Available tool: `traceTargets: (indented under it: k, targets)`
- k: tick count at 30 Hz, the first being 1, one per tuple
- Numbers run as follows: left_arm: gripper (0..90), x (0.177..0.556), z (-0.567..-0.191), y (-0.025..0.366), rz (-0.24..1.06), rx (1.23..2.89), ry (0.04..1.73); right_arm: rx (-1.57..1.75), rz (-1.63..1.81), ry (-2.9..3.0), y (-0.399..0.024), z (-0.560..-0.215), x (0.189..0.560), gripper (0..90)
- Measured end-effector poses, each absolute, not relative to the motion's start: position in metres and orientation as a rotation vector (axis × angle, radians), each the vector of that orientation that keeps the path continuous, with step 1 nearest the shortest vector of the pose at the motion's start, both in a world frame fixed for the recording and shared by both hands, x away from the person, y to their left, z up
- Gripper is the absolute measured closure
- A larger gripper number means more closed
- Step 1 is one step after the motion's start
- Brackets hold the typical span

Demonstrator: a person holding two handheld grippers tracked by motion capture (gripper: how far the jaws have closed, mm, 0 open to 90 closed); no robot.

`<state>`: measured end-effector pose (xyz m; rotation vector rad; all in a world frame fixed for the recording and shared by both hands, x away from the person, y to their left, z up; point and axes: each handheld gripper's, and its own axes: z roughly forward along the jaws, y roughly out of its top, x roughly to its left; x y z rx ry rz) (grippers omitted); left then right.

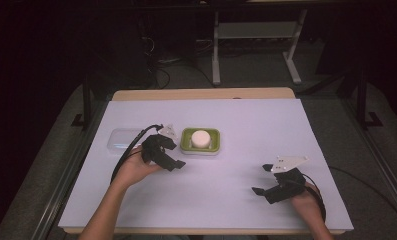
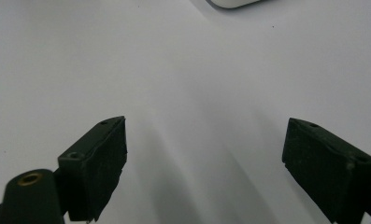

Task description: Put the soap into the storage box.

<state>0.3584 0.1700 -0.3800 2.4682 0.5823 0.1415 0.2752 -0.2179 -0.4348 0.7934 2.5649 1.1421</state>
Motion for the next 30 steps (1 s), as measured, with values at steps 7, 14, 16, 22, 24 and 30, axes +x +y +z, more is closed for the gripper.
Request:
traceTargets:
  k: [7,14,16,22,24,30]
  targets:
    - [22.9,0.35,-0.382,0.181,0.151,2.455,0.589,0.777,1.125,2.57,-0.215,-0.435,0.275,13.2]
    - [22.6,0.337,-0.386,0.192,0.158,2.447,0.591,0.782,1.106,2.574,-0.215,-0.435,0.275,13.2]
    - [22.6,0.334,-0.387,0.196,0.163,2.444,0.593,0.781,1.101,2.575,-0.215,-0.436,0.275,13.2]
    - [22.7,0.326,-0.39,0.206,0.155,2.446,0.606,0.781,1.095,2.581,-0.214,-0.436,0.275,13.2]
    - [22.7,0.323,-0.392,0.209,0.156,2.433,0.617,0.777,1.096,2.581,-0.214,-0.436,0.275,13.2]
    - [22.8,0.315,-0.398,0.218,0.151,2.43,0.635,0.783,1.09,2.58,-0.214,-0.437,0.275,13.2]
